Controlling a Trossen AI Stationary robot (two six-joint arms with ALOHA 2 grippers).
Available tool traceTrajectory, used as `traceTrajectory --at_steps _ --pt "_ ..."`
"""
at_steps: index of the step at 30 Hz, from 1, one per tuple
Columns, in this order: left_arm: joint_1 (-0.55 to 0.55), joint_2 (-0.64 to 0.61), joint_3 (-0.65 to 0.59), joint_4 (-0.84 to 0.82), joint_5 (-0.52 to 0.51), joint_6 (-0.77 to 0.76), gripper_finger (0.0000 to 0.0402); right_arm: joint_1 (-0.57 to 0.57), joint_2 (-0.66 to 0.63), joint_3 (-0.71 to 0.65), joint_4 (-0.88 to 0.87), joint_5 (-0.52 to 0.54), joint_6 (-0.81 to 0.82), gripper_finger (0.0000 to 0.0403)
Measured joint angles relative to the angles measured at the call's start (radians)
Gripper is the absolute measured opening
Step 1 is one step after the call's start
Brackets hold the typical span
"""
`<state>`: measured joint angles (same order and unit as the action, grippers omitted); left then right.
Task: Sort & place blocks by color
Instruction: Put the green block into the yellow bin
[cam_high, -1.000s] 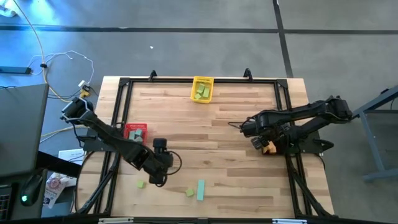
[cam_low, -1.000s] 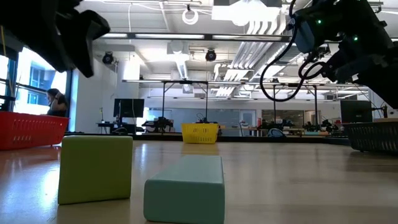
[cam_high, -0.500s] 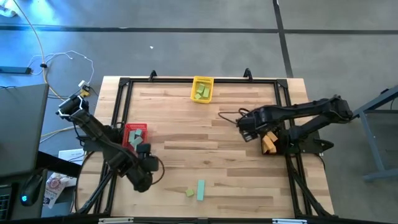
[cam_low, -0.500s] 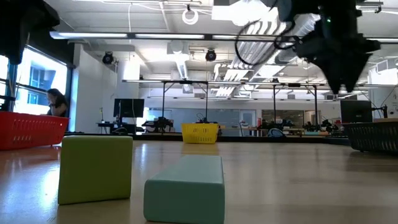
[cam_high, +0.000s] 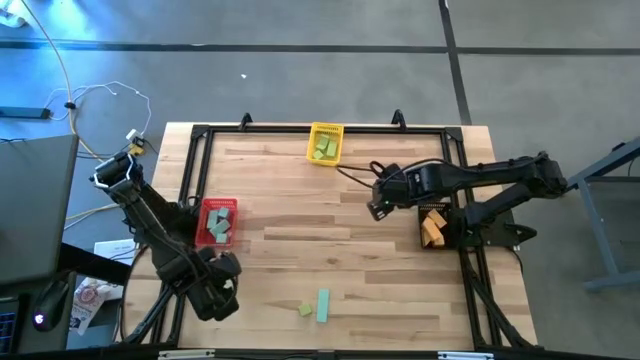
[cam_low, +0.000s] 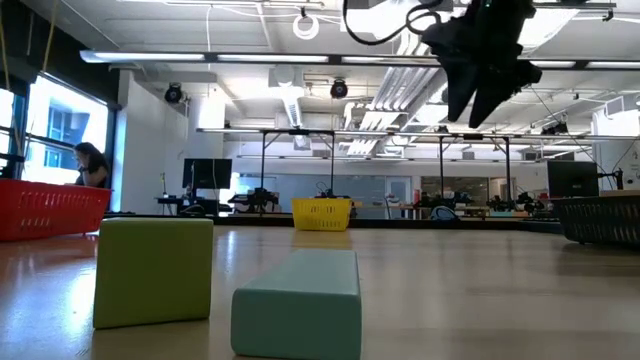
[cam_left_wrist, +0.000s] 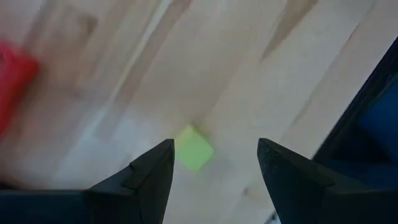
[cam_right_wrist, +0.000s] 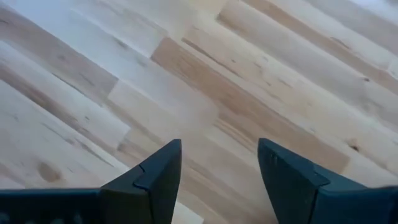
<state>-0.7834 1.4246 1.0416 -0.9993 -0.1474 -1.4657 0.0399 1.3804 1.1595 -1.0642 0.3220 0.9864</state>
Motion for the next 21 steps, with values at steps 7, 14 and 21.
traceTrajectory --at_steps 7,14,21 --pt "-0.064 0.015 0.0 -0.003 0.02 -0.249 0.0216 0.0 0.0 0.0 0.008 0.015 -0.023 0.0197" --pt "-0.097 0.05 0.0 -0.002 0.012 -0.401 0.0216 0.0 0.0 0.0 0.008 0.024 -0.027 0.0197" --pt "-0.098 0.106 0.0 0.002 0.01 -0.466 0.0216 0.0 0.0 0.0 0.008 0.043 -0.049 0.0197"
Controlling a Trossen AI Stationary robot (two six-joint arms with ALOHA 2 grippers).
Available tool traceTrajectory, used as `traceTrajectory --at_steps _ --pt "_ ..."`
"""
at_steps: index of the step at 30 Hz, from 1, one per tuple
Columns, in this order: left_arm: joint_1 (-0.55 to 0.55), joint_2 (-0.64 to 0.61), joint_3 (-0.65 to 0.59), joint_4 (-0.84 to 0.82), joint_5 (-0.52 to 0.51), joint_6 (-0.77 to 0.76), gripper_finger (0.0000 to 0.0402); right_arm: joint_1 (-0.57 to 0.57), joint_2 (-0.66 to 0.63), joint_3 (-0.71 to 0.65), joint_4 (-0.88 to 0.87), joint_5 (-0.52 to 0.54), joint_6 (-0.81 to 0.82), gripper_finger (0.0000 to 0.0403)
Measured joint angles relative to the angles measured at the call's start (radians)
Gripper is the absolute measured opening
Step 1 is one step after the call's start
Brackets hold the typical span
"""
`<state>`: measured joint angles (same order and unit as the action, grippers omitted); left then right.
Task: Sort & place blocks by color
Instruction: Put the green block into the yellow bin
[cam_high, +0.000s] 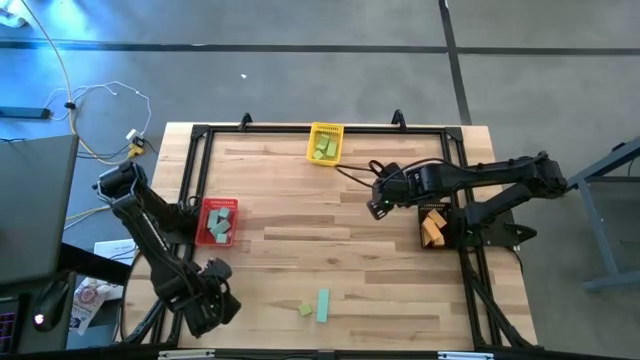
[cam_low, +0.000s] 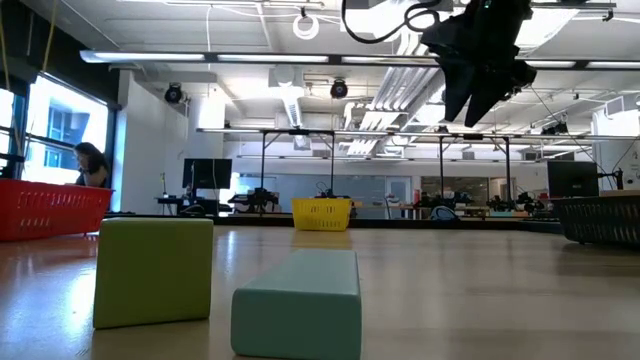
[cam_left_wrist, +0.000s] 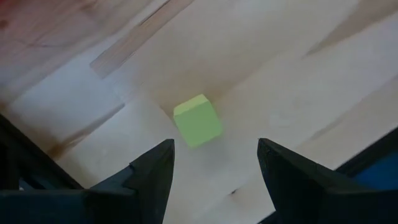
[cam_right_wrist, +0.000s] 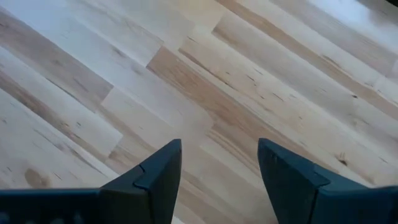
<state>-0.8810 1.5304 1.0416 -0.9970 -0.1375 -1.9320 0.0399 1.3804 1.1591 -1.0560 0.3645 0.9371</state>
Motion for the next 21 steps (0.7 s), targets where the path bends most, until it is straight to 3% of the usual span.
traceTrajectory --at_steps 21 --pt "0.0 0.139 0.0 0.009 0.013 -0.122 0.0216 0.0 0.0 -0.001 0.001 -0.006 0.004 0.0197"
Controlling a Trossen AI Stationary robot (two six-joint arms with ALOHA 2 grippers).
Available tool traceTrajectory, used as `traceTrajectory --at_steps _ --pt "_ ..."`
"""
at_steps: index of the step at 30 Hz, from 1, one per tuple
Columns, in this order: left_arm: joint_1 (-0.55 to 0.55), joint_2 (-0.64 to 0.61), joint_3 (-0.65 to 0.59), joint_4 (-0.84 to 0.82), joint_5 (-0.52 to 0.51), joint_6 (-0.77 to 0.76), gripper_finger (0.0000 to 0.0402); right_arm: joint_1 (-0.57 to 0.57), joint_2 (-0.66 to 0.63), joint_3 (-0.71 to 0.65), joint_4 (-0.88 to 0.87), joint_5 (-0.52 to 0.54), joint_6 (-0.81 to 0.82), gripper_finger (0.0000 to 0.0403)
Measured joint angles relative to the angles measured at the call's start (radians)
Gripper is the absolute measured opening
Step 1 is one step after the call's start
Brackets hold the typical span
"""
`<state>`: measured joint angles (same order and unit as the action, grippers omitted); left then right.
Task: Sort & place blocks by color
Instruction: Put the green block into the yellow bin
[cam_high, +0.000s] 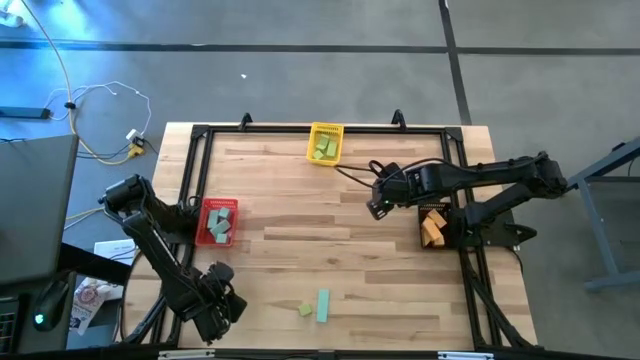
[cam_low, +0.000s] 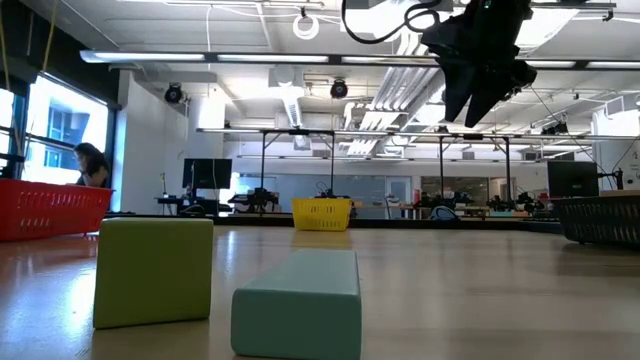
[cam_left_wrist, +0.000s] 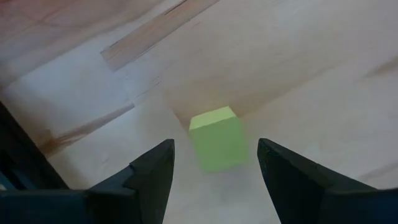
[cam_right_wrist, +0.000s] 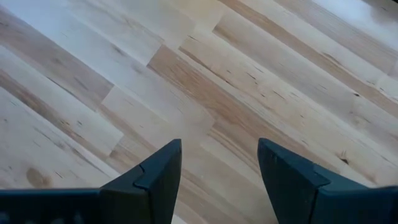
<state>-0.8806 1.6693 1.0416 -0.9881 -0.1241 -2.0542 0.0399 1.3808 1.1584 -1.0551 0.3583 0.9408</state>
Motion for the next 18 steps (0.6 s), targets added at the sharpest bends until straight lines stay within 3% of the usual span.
traceTrajectory --at_steps 18 --pt "0.003 0.114 0.0 0.028 0.026 -0.004 0.0214 0.0 0.0 0.0 0.011 -0.022 0.001 0.0197"
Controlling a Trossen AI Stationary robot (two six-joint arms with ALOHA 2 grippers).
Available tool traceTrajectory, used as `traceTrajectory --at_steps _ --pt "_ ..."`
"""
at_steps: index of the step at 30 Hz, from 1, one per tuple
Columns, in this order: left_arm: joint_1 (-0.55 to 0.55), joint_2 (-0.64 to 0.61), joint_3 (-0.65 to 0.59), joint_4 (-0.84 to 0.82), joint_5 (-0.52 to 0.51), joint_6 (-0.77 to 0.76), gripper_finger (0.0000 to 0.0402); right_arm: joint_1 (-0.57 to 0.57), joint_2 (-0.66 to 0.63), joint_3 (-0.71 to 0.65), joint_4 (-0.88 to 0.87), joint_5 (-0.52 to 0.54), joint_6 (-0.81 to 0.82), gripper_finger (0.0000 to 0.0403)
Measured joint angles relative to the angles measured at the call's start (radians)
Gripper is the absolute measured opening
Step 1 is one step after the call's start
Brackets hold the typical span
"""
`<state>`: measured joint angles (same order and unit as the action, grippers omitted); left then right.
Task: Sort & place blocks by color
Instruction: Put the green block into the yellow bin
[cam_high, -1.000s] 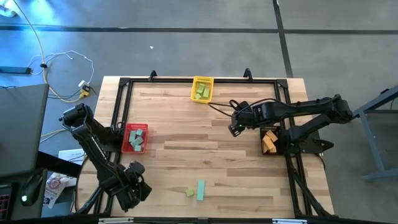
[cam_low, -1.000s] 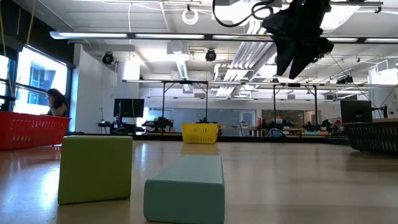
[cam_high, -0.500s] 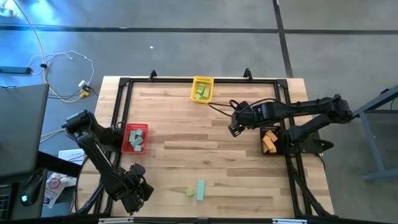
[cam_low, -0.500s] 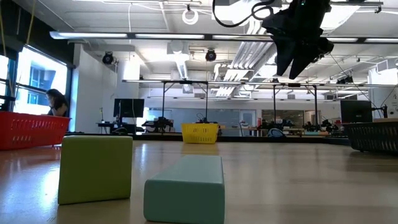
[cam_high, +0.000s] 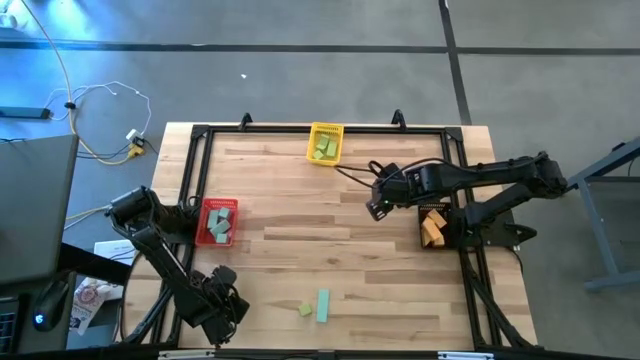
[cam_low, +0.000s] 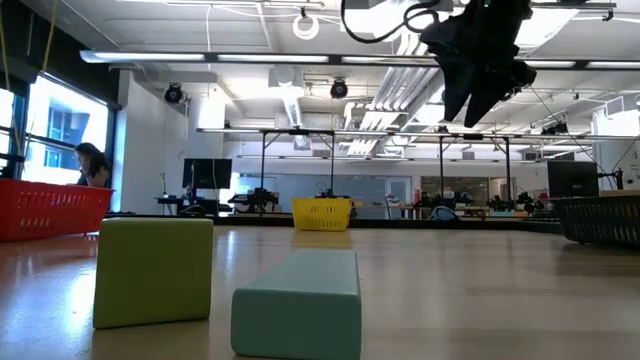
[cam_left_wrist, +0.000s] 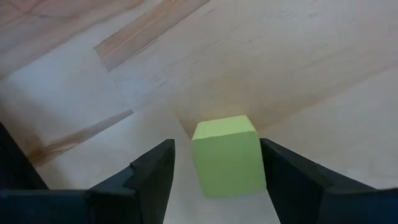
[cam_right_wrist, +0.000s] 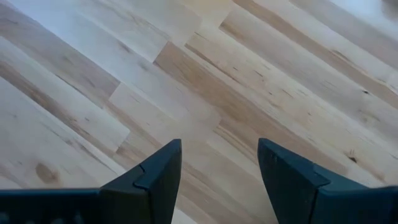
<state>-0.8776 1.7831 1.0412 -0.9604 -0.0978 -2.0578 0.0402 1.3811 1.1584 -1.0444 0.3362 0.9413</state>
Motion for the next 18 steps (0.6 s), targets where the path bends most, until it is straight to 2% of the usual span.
traceTrajectory --at_steps 5,12,18 --pt "0.0 0.015 0.0 0.0 -0.007 0.033 0.0185 0.0 0.0 0.0 0.008 -0.003 0.0 0.0197" --pt "0.0 0.014 0.0 0.0 -0.062 0.093 0.0108 0.0 0.0 0.0 0.012 0.001 0.0 0.0197" --pt "0.0 0.014 0.0 0.007 -0.099 0.132 0.0103 0.0 0.0 0.0 0.014 0.001 0.0 0.0197"
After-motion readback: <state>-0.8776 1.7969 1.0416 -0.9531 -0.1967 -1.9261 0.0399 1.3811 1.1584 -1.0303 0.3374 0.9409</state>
